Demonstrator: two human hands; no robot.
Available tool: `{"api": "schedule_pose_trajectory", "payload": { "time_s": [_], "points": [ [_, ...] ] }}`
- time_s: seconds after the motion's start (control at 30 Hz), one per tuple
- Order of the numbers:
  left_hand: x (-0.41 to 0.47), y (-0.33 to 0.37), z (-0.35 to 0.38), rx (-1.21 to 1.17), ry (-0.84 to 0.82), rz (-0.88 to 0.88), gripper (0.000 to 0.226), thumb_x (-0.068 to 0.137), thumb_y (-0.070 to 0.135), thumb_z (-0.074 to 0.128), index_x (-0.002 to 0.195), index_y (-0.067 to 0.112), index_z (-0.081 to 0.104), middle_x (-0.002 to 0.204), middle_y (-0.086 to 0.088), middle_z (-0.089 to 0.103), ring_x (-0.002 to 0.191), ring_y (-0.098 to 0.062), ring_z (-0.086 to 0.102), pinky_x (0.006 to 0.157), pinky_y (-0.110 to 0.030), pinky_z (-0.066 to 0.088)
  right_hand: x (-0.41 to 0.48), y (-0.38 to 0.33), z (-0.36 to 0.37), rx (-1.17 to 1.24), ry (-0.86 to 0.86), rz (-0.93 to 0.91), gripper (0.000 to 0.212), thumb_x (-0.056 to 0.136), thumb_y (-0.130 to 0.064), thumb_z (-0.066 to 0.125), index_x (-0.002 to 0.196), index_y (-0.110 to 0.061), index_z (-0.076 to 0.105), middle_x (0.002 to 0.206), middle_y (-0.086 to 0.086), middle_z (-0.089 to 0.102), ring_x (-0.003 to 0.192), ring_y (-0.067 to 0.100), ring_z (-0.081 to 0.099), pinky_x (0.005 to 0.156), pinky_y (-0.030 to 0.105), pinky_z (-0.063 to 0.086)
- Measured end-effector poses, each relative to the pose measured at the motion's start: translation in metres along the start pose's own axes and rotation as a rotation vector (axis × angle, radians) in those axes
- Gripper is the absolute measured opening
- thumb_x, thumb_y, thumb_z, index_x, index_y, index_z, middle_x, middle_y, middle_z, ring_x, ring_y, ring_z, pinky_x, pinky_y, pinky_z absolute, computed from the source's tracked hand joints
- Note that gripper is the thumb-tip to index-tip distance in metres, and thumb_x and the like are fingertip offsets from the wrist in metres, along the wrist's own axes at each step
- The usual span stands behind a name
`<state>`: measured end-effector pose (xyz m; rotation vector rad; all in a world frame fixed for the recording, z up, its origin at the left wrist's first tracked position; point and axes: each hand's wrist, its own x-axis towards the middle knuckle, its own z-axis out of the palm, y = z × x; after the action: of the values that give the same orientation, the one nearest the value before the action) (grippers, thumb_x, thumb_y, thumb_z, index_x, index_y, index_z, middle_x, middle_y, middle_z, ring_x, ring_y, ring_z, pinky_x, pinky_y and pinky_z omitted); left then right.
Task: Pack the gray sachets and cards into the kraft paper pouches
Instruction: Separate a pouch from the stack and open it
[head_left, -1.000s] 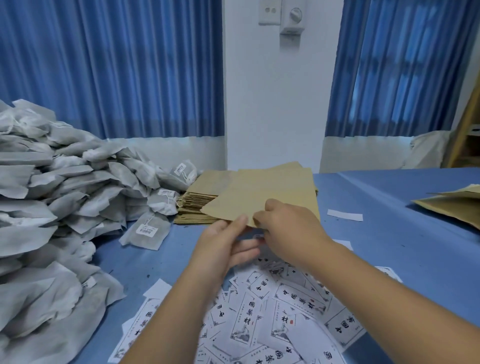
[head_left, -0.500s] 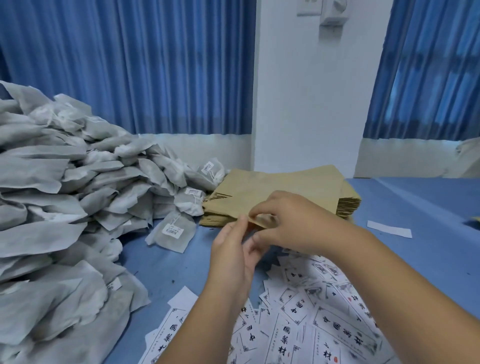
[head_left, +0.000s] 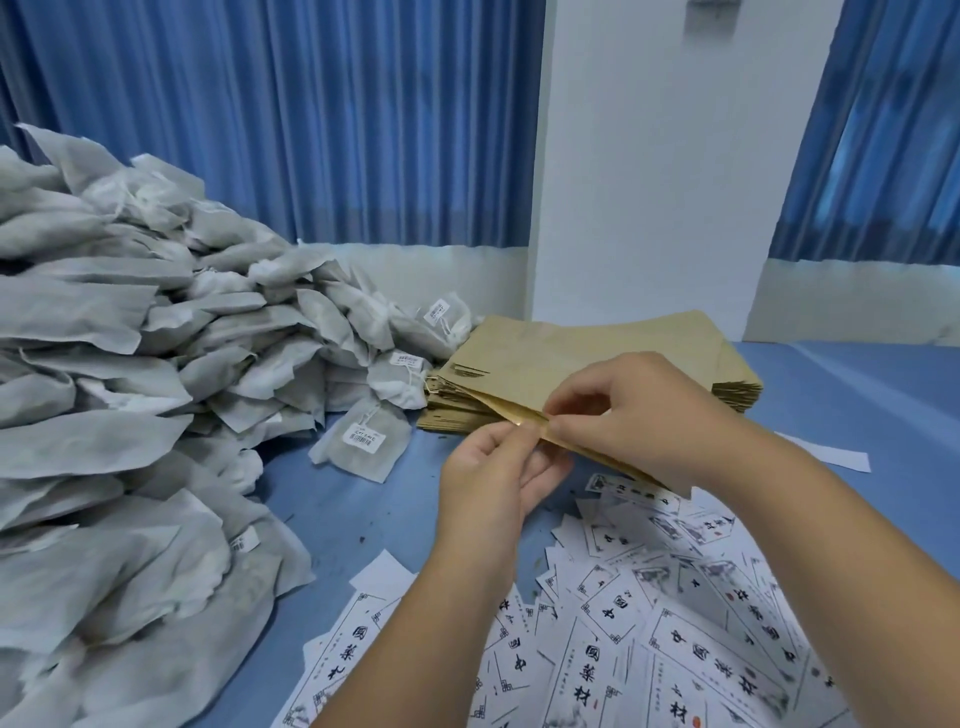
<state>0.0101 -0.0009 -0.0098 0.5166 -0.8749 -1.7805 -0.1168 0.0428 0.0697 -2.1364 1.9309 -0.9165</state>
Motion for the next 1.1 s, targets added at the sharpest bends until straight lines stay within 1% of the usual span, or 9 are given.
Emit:
{"api": "schedule_pose_trajectory", "payload": {
  "time_s": [0.07, 0.13, 0.2, 0.3, 0.4, 0.53, 0.77, 0.97, 1.1],
  "points": [
    [0.0, -0.001, 0.001, 0.026, 0.03, 0.001, 0.007, 0.092, 0.006, 0.061, 0.086, 0.002, 0.061, 0.069, -0.011, 0.066, 0.068, -0.017, 0.07, 0.069, -0.028, 0.059, -0.002, -0.006, 0.001, -0.112, 0.026, -0.043, 0.01, 0.08, -0.026, 0.067, 0.08, -0.027, 0.076, 0.073, -0.012, 0.07, 0.073, 0.002, 0.063, 0.07, 0.026, 0.051],
    [-0.002, -0.001, 0.002, -0.005, 0.027, 0.006, 0.009, 0.093, 0.011, 0.061, 0.09, 0.002, 0.059, 0.078, -0.012, 0.072, 0.079, -0.022, 0.073, 0.071, -0.03, 0.059, -0.004, -0.013, 0.002, -0.237, 0.018, -0.086, 0.013, 0.083, -0.024, 0.063, 0.082, -0.026, 0.076, 0.076, -0.009, 0.07, 0.075, 0.007, 0.062, 0.071, 0.031, 0.052],
    [-0.003, 0.0, 0.001, -0.064, -0.034, 0.006, 0.029, 0.092, 0.024, 0.064, 0.102, -0.002, 0.058, 0.09, -0.014, 0.074, 0.091, -0.029, 0.072, 0.072, -0.033, 0.059, -0.004, -0.021, 0.003, -0.331, 0.018, -0.113, 0.016, 0.085, -0.025, 0.059, 0.082, -0.025, 0.075, 0.076, -0.006, 0.07, 0.076, 0.012, 0.062, 0.07, 0.033, 0.052],
    [-0.002, 0.003, -0.001, -0.065, -0.101, 0.013, 0.056, 0.078, 0.04, 0.072, 0.109, -0.003, 0.056, 0.103, -0.017, 0.073, 0.098, -0.031, 0.07, 0.073, -0.032, 0.059, -0.006, -0.029, 0.002, -0.364, 0.025, -0.142, 0.028, 0.085, -0.023, 0.056, 0.057, -0.022, 0.058, 0.054, -0.005, 0.054, 0.06, 0.015, 0.051, 0.057, 0.031, 0.045],
    [-0.001, 0.004, -0.006, -0.041, -0.11, 0.008, 0.043, 0.071, 0.037, 0.076, 0.092, 0.003, 0.057, 0.098, -0.018, 0.073, 0.096, -0.031, 0.071, 0.072, -0.031, 0.059, -0.007, -0.032, -0.001, -0.304, 0.018, -0.113, 0.038, 0.085, -0.018, 0.056, 0.048, -0.022, 0.047, 0.046, -0.002, 0.042, 0.052, 0.015, 0.039, 0.05, 0.03, 0.033],
    [0.001, 0.003, -0.009, 0.02, -0.062, 0.009, 0.019, 0.079, 0.022, 0.075, 0.071, 0.01, 0.063, 0.087, -0.021, 0.067, 0.083, -0.026, 0.071, 0.073, -0.03, 0.058, -0.007, -0.03, 0.0, -0.342, 0.04, -0.13, 0.019, 0.091, -0.023, 0.052, 0.082, -0.021, 0.069, 0.073, -0.001, 0.063, 0.071, 0.02, 0.056, 0.063, 0.032, 0.047],
    [0.001, 0.008, -0.005, 0.073, -0.028, 0.068, 0.008, 0.083, 0.0, 0.061, 0.091, 0.002, 0.06, 0.062, -0.004, 0.065, 0.06, -0.013, 0.067, 0.071, -0.031, 0.058, -0.006, -0.026, 0.006, -0.344, 0.062, -0.153, 0.017, 0.092, -0.024, 0.05, 0.089, -0.021, 0.066, 0.078, 0.0, 0.061, 0.076, 0.023, 0.056, 0.067, 0.035, 0.048],
    [-0.003, 0.01, -0.002, 0.022, -0.01, 0.073, 0.014, 0.09, -0.006, 0.049, 0.096, 0.0, 0.061, 0.089, -0.016, 0.073, 0.08, -0.021, 0.072, 0.066, -0.028, 0.058, -0.004, -0.022, 0.008, -0.253, 0.07, -0.134, 0.015, 0.092, -0.02, 0.053, 0.088, -0.019, 0.068, 0.074, -0.002, 0.058, 0.071, 0.017, 0.053, 0.061, 0.028, 0.039],
    [-0.004, 0.011, 0.001, -0.015, -0.02, 0.105, 0.017, 0.089, -0.007, 0.048, 0.09, 0.004, 0.062, 0.083, -0.013, 0.072, 0.077, -0.019, 0.071, 0.065, -0.028, 0.058, -0.002, -0.017, 0.001, -0.114, 0.125, -0.078, 0.014, 0.091, -0.019, 0.059, 0.083, -0.02, 0.07, 0.076, -0.002, 0.066, 0.072, 0.014, 0.057, 0.065, 0.028, 0.045]
  ]
}}
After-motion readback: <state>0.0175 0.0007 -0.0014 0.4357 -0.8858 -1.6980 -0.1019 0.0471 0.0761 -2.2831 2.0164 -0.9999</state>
